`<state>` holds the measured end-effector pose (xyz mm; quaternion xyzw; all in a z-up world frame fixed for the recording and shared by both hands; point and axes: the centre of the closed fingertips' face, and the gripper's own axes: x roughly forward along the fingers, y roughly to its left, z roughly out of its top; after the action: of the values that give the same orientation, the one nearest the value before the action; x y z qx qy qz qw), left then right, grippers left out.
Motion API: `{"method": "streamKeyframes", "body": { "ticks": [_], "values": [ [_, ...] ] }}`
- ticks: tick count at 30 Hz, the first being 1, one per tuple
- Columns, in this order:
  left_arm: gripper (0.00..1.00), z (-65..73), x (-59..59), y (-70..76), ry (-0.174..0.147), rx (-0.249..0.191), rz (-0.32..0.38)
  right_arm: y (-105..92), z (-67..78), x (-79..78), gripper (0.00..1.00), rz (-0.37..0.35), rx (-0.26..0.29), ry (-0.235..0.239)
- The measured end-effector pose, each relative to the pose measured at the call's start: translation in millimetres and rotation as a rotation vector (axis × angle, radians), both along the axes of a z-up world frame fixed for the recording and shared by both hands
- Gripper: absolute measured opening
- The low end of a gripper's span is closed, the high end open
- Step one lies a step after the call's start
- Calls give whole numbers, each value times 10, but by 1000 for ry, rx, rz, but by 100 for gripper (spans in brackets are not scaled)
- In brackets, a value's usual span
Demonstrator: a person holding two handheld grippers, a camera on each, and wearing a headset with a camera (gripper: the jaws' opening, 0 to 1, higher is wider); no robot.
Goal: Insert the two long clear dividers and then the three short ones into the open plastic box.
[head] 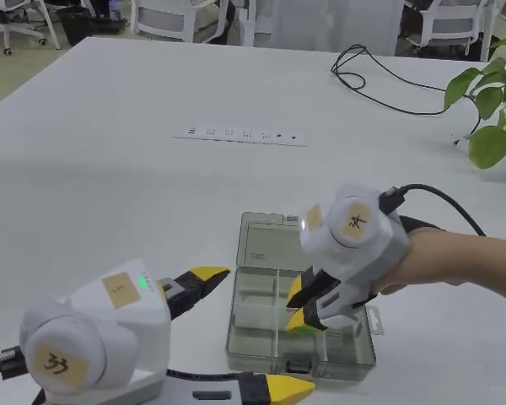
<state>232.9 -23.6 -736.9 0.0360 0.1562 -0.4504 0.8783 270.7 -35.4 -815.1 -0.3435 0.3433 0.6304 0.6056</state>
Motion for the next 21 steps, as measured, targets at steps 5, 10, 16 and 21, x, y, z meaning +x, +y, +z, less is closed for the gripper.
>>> {"method": "streamKeyframes", "body": {
  "ticks": [5,10,16,21],
  "values": [
    [90,5,1,-3,-2,1,0,-13,59,-14,24,-7,9,1],
    [91,-1,7,7,0,-1,4,-59,136,-43,29,-8,20,1],
    [95,5,16,15,3,-11,14,-154,227,-66,34,-28,37,12],
    [96,10,28,28,3,-17,25,-264,255,-84,37,-38,33,8]
  ]
}}
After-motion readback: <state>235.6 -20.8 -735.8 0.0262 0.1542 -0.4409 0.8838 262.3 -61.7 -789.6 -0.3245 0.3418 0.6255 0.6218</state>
